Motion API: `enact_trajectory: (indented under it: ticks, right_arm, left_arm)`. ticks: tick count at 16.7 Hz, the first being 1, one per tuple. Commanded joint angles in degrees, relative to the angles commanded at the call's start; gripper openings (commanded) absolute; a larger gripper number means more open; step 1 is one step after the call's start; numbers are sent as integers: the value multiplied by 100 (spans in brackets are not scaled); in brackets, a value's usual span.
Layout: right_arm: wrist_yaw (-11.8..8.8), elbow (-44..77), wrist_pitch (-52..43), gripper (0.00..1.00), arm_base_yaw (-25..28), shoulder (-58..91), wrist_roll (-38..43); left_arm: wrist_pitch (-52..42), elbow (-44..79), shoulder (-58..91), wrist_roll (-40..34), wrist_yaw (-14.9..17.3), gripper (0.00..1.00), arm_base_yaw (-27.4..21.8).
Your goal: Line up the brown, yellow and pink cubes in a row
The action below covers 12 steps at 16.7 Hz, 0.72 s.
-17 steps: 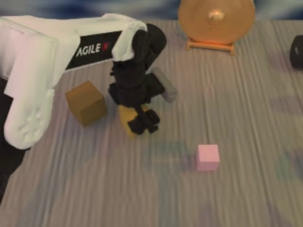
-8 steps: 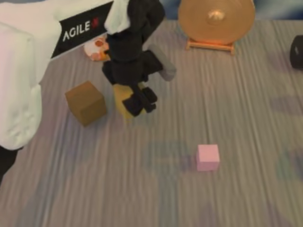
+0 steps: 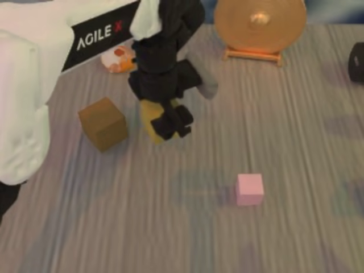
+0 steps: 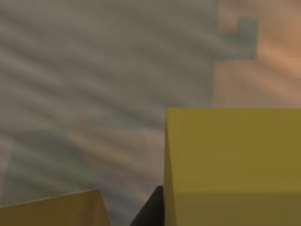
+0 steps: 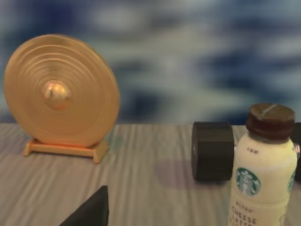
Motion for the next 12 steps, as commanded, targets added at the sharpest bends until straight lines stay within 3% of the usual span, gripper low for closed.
enact_trajectory:
  ticks: [8,12]
  right_arm:
    - [0,0,0,100,0,0,0]
    - [0,0,0,100,0,0,0]
  left_arm:
    - [83,-782,-706,987,-10,0,-1240]
    - [91,-830,-754,1052,-10,0,-1321]
